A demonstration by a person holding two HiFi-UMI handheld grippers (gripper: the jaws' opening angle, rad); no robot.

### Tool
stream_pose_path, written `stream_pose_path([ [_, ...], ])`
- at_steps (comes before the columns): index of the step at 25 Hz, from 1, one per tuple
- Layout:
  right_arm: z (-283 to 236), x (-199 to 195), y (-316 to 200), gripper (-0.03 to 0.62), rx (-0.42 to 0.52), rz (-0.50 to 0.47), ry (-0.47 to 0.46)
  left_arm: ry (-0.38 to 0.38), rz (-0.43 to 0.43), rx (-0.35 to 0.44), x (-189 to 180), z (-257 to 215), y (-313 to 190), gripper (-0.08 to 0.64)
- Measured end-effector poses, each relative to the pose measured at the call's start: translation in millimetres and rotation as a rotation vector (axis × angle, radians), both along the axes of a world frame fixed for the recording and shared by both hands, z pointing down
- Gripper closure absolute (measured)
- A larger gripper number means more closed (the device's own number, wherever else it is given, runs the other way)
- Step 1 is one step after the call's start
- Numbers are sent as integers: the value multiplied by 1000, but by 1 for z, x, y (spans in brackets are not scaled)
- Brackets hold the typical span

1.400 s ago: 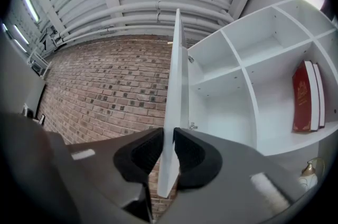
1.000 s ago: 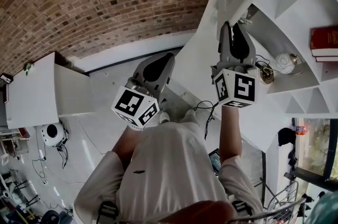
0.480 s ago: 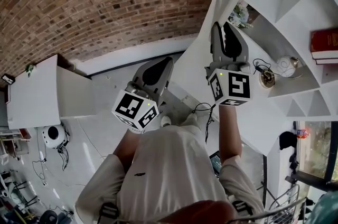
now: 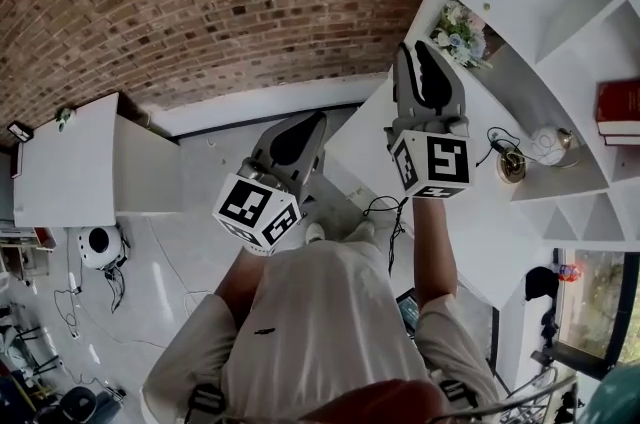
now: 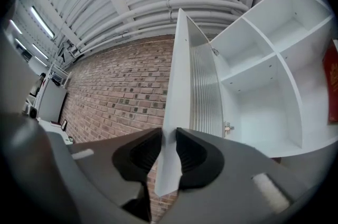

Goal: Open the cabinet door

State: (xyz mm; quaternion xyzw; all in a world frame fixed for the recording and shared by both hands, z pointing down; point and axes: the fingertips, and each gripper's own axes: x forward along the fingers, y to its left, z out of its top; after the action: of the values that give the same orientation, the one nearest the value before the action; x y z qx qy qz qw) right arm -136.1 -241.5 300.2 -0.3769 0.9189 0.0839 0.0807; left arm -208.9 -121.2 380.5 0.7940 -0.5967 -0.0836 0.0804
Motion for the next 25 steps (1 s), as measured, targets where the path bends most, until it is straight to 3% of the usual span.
stream_pose_path([
  [11,1,-40,-3,503,-2,-65,-1,3,-56,0,-28,1,6,551],
  [25,3,-67,-12,512,-49,-115,-37,13,-73,-3,-33,2,10,551],
])
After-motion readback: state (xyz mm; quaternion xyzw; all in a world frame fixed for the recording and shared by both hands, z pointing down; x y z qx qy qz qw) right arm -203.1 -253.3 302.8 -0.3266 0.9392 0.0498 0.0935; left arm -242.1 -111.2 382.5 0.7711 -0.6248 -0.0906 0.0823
